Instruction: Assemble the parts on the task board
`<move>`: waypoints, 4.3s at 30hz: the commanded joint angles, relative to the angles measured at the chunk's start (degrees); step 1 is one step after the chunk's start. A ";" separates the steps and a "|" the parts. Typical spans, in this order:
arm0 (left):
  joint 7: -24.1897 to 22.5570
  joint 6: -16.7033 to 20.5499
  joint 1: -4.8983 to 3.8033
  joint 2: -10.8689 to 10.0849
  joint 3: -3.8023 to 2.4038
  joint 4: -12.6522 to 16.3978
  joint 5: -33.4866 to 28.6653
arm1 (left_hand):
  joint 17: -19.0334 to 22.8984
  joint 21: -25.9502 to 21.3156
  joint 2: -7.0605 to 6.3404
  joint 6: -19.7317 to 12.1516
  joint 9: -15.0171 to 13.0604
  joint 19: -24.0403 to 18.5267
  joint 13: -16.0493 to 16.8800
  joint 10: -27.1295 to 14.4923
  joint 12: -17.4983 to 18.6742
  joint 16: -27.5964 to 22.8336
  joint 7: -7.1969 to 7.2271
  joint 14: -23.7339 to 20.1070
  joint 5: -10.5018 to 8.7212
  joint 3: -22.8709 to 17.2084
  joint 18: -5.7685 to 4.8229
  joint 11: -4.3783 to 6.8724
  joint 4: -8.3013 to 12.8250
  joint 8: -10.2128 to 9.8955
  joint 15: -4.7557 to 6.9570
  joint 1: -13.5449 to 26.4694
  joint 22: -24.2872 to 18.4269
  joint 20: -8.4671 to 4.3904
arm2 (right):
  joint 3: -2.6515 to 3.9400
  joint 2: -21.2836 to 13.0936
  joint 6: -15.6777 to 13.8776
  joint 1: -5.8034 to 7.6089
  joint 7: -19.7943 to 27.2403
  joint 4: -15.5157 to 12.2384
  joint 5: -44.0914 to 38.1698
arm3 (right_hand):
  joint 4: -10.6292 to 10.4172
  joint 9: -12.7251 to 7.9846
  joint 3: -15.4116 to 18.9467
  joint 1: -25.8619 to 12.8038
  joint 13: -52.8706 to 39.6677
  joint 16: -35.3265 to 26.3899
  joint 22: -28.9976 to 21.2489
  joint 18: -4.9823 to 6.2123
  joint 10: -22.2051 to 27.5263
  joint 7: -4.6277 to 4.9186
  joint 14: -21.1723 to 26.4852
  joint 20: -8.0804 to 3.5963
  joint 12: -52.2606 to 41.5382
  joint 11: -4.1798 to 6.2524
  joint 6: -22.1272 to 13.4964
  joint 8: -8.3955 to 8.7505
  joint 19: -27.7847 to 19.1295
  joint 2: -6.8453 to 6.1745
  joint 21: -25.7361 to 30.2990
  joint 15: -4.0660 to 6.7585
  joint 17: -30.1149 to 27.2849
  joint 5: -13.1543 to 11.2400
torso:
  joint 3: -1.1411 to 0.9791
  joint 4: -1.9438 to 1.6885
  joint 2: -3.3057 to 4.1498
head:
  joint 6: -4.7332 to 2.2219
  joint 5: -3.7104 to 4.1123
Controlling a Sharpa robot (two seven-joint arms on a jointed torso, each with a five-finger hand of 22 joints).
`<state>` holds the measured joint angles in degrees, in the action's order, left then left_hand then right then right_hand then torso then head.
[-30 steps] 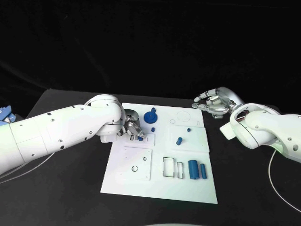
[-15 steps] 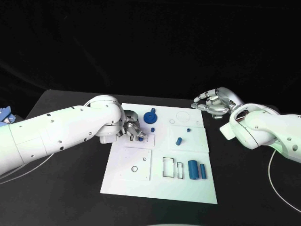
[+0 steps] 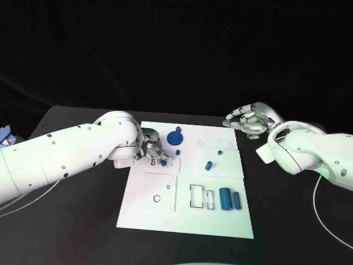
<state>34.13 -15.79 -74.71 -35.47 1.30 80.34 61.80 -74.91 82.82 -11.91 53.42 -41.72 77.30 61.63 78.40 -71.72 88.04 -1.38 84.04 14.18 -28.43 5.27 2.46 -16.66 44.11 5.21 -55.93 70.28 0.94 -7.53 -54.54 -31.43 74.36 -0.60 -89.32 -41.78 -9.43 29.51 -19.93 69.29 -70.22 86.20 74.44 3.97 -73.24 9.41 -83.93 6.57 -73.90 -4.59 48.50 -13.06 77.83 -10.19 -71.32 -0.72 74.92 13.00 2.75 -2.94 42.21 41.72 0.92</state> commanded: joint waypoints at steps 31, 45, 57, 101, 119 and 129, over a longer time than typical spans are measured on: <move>-2.81 -0.27 -4.79 0.25 -3.52 -9.42 5.51 | -4.40 -4.54 0.42 -9.20 7.40 -6.08 -15.19 -11.33 10.94 -2.96 -5.44 2.89 0.33 6.83 0.67 -4.80 -0.13 -11.35 -3.87 -6.00 -8.47 3.63 | -0.01 0.13 0.47 -0.14 0.32 0.64 -0.15 | -0.81 0.09 0.30 -1.00 0.22 -0.42 -0.17 1.04 0.47 -0.08 -3.45 -0.12 0.29 -0.01 -0.40 -0.35 -0.48 0.18 0.62 0.34 3.91 0.52 | 0.09 -0.13 0.03 | -0.75 -0.64; -2.92 -3.84 -4.62 3.70 -1.39 -14.99 4.20 | -4.80 -4.34 0.73 -8.09 7.85 -5.73 -14.93 -11.04 10.42 -2.69 -5.29 3.05 -0.01 8.04 0.61 -4.71 -0.17 -11.08 -3.84 -5.28 -8.00 3.73 | -0.01 0.19 0.50 -0.14 0.40 0.68 -0.23 | -0.90 0.10 0.32 -0.99 0.20 -0.40 -0.21 1.05 0.45 -0.10 -3.46 -0.13 0.26 0.01 -0.41 -0.40 -0.51 0.29 0.69 0.35 3.97 0.67 | 0.05 0.05 0.12 | -0.55 -0.77; -3.16 -5.71 -4.32 5.37 -0.75 -16.53 2.02 | -5.17 -4.10 1.70 -6.78 8.04 -5.36 -14.40 -10.60 9.73 -2.46 -4.92 3.18 -0.14 8.80 0.53 -4.42 -0.17 -10.42 -3.63 -4.76 -7.49 3.64 | -0.01 0.32 0.54 -0.14 0.51 0.65 -0.24 | -0.90 0.10 0.32 -0.99 0.20 -0.40 -0.21 1.05 0.45 -0.10 -3.46 -0.13 0.26 0.01 -0.41 -0.40 -0.51 0.29 0.69 0.35 3.97 0.67 | -0.06 -0.07 -0.03 | -0.35 -0.44; -3.57 -6.14 -4.00 6.65 0.04 -18.42 0.94 | -6.63 -3.37 3.59 -4.18 8.13 -4.29 -13.56 -9.40 8.53 -1.68 -3.78 3.68 0.19 7.87 0.22 -3.36 -0.08 -8.83 -2.69 -9.98 -5.86 3.00 | -0.01 0.39 0.76 -0.14 0.54 0.35 -0.29 | -0.96 0.12 0.35 -0.77 0.16 -0.43 -0.28 1.07 0.37 -0.13 -3.46 -0.16 0.20 0.05 -0.43 -0.53 -0.55 0.43 0.83 0.39 3.94 0.89 | -0.05 0.00 0.04 | 0.07 -0.42; -4.12 -4.35 -3.92 6.93 0.12 -18.98 0.14 | -6.62 -3.24 6.15 -4.38 8.22 -4.13 -14.03 -9.15 8.68 -1.66 -3.33 3.74 0.20 4.39 0.18 -2.91 0.55 -8.48 -2.28 -14.74 -5.62 2.62 | -0.01 0.53 1.41 -0.17 0.39 0.56 -0.40 | -0.99 0.13 0.38 -0.65 0.08 -0.47 -0.30 1.08 0.27 -0.14 -3.46 -0.18 0.11 0.07 -0.42 -0.62 -0.55 0.50 0.89 0.41 3.88 0.94 | -0.05 -0.02 0.02 | 0.11 -0.33; -4.65 -3.95 -3.92 6.89 0.12 -19.24 -1.49 | -6.58 -3.12 5.41 -5.86 6.92 -4.10 -14.83 -8.81 9.19 -1.68 -3.62 3.75 -0.06 -9.73 0.15 -3.02 5.94 -6.30 -2.30 -20.14 -5.29 2.56 | -0.01 0.57 1.71 -0.24 0.27 0.68 -0.52 | -0.96 0.14 0.28 -0.22 0.10 -0.49 -0.28 1.07 0.21 -0.17 -3.47 -0.22 0.07 0.11 -0.42 -0.79 -0.49 0.71 0.94 0.46 3.90 1.78 | -0.06 -0.04 -0.07 | 0.22 -0.35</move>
<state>30.40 -20.26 -78.63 -28.68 1.43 61.10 61.73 -74.90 79.49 -6.84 48.03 -33.45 73.00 46.85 69.03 -62.71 86.04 -4.91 83.93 13.92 -33.20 5.28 -0.62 -14.83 37.37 2.68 -75.34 64.93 3.59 -7.54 -54.01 -30.82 74.18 -0.54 -88.65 -41.77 -10.13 29.60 -19.54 68.92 -70.08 85.98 74.21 3.97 -73.10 9.21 -83.93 6.37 -73.91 -4.62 48.30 -13.50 77.64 -9.65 -70.66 -0.72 74.91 14.63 2.66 -2.99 42.18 41.90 0.59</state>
